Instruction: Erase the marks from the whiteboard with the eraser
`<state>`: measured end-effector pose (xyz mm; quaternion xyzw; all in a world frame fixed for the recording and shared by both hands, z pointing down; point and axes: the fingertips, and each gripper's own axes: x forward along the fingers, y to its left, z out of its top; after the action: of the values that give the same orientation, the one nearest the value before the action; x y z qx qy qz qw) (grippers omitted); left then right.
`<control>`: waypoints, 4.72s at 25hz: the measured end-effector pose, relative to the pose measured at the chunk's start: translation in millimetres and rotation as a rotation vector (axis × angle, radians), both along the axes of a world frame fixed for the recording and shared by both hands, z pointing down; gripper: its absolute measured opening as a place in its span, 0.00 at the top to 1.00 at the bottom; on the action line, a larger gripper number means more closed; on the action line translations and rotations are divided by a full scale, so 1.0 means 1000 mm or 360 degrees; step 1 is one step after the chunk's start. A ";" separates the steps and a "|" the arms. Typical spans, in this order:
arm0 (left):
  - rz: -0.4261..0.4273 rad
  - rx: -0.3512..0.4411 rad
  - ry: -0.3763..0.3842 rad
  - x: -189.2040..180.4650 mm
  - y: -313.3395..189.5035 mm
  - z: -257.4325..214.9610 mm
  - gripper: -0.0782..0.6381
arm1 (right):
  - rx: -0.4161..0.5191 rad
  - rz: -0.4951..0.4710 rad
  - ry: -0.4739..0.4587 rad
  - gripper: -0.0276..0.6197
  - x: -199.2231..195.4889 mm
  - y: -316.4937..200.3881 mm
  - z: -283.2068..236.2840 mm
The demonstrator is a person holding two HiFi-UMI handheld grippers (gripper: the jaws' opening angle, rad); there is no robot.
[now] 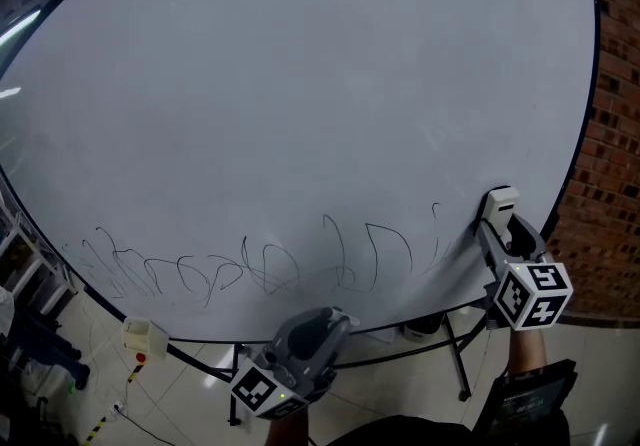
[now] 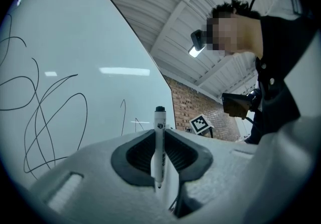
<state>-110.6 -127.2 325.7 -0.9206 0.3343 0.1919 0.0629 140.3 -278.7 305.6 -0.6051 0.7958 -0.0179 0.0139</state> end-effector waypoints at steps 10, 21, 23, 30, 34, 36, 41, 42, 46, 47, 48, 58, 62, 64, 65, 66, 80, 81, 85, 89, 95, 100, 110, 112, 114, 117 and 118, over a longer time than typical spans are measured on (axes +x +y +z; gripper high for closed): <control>-0.0035 -0.0001 0.0026 -0.015 0.004 0.003 0.80 | 0.0091 -0.0117 0.0099 0.60 -0.057 0.012 -0.016; -0.0050 -0.0001 0.0026 -0.016 0.003 0.000 0.80 | 0.0101 -0.0449 0.0191 0.60 -0.130 0.031 -0.011; -0.0050 0.0002 0.0024 -0.015 0.003 0.000 0.80 | 0.0077 -0.0444 0.0155 0.60 -0.117 0.027 -0.010; -0.0023 0.0010 0.0009 -0.005 0.000 -0.001 0.80 | 0.0022 -0.0192 0.0021 0.60 -0.033 0.006 -0.004; -0.0010 0.0012 0.0006 0.002 0.001 -0.002 0.81 | 0.0003 -0.0102 -0.0027 0.60 -0.004 0.000 -0.002; -0.0007 0.0014 0.0007 0.003 0.001 -0.002 0.80 | 0.0007 -0.0079 -0.0033 0.60 -0.003 0.000 -0.002; -0.0017 0.0003 0.0014 0.001 0.002 0.001 0.81 | 0.0015 -0.0009 -0.0019 0.60 -0.008 0.002 -0.003; -0.0019 0.0002 0.0015 0.000 0.002 0.001 0.80 | 0.0017 -0.0009 -0.0017 0.60 -0.011 0.002 -0.005; -0.0033 -0.0009 0.0016 -0.004 0.002 0.004 0.80 | 0.0072 -0.0071 0.0030 0.60 -0.037 0.008 -0.016; -0.0037 -0.0010 0.0018 -0.005 0.003 0.004 0.80 | 0.0091 -0.0093 0.0055 0.60 -0.046 0.010 -0.019; -0.0042 -0.0011 0.0019 -0.007 0.003 0.004 0.80 | 0.0111 -0.0114 0.0085 0.60 -0.057 0.013 -0.021; -0.0059 -0.0023 0.0015 -0.012 0.002 0.005 0.80 | 0.0172 -0.0392 0.0236 0.60 -0.138 0.032 -0.018; -0.0044 -0.0012 0.0006 -0.006 -0.001 0.002 0.80 | 0.0154 -0.0446 0.0207 0.60 -0.131 0.030 -0.019; -0.0034 -0.0003 0.0006 -0.003 -0.002 0.000 0.80 | 0.0145 -0.0400 0.0178 0.60 -0.109 0.025 -0.021; -0.0028 -0.0002 0.0004 -0.001 -0.002 -0.001 0.80 | 0.0139 -0.0365 0.0154 0.60 -0.095 0.021 -0.021; -0.0021 -0.0002 0.0000 0.002 -0.003 -0.001 0.80 | 0.0132 -0.0327 0.0126 0.60 -0.080 0.018 -0.021; 0.0003 -0.0008 -0.0033 0.014 -0.001 0.000 0.81 | 0.0113 -0.0032 -0.0004 0.60 0.003 0.001 -0.012; 0.0005 -0.0011 -0.0036 0.015 -0.001 0.000 0.80 | 0.0107 -0.0043 0.0001 0.60 -0.002 0.002 -0.009; 0.0005 -0.0021 -0.0044 0.016 0.003 0.001 0.80 | 0.0088 -0.0120 0.0046 0.60 -0.037 0.010 0.007; -0.0033 -0.0017 -0.0039 0.009 0.004 0.000 0.80 | 0.0099 -0.0221 0.0108 0.60 -0.078 0.017 0.015; -0.0054 -0.0024 -0.0045 0.008 0.007 0.001 0.80 | 0.0078 -0.0342 0.0190 0.60 -0.114 0.027 0.030; -0.0043 -0.0016 -0.0050 0.015 0.005 -0.001 0.81 | 0.0092 -0.0395 0.0199 0.60 -0.109 0.026 0.030; -0.0017 -0.0027 -0.0055 0.032 0.002 -0.001 0.80 | 0.0037 -0.0201 0.0155 0.60 -0.018 0.006 0.049; -0.0016 -0.0030 -0.0056 0.033 0.002 -0.001 0.80 | 0.0030 -0.0161 0.0137 0.60 0.000 0.002 0.051; -0.0017 -0.0034 -0.0061 0.034 0.002 0.000 0.80 | 0.0031 -0.0137 0.0110 0.60 0.008 0.000 0.052; -0.0023 -0.0041 -0.0069 0.033 0.002 0.001 0.81 | 0.0038 -0.0090 0.0076 0.60 0.008 0.001 0.052; -0.0025 -0.0043 -0.0070 0.032 0.002 0.001 0.80 | 0.0039 -0.0077 0.0065 0.60 0.006 0.002 0.052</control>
<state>-78.8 -125.0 326.7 -0.9227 0.3426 0.1667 0.0593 146.5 -276.9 357.6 -0.5857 0.8105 0.0039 0.0048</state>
